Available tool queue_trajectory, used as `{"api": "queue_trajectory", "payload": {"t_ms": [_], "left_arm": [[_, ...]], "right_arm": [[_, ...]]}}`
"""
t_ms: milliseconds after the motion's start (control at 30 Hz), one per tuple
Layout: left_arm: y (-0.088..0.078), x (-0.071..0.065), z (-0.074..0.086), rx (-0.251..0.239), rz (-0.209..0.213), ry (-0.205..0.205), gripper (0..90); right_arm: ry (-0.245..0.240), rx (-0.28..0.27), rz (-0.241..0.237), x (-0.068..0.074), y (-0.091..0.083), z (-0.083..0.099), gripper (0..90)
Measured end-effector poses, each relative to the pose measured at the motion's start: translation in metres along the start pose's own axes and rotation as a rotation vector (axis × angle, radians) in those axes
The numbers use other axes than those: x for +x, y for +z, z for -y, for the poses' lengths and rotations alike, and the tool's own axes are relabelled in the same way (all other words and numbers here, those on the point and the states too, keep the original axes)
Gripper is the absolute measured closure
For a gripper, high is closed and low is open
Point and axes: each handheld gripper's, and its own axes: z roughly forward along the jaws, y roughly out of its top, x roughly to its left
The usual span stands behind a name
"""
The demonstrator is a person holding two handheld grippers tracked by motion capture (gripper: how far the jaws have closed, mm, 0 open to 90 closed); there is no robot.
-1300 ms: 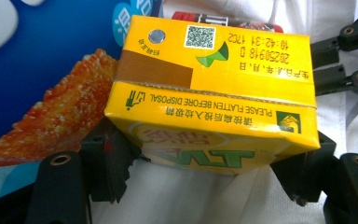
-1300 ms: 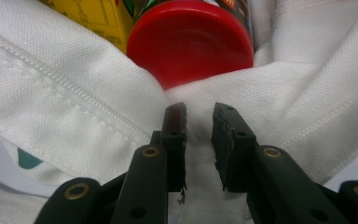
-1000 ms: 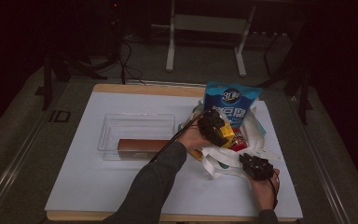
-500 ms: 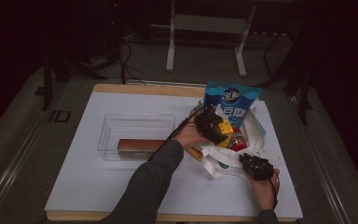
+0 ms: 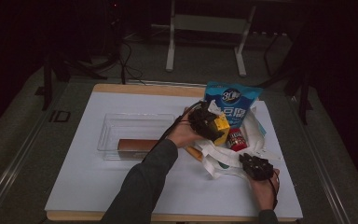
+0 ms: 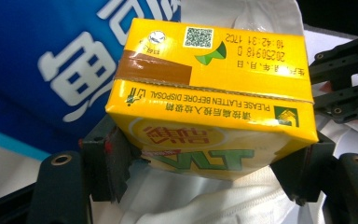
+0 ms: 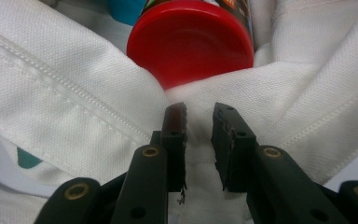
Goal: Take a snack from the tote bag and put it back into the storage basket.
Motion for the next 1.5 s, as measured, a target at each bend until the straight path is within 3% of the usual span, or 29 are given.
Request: {"api": "queue_trajectory", "payload": {"t_ms": [300,700,1500], "left_arm": [[-0.02,0.004,0.004,-0.052,-0.018,-0.006,29.3],[-0.044,0.007,0.009,-0.064,-0.028,-0.01,29.3],[-0.101,0.025,0.04,-0.128,-0.099,-0.094,29.2]], "right_arm": [[-0.001,0.001,0.002,0.0,0.0,0.0,74.6],[-0.003,0.001,0.004,0.0,0.0,0.0,74.6],[-0.003,-0.006,0.012,0.001,-0.001,0.0,73.2]]}}
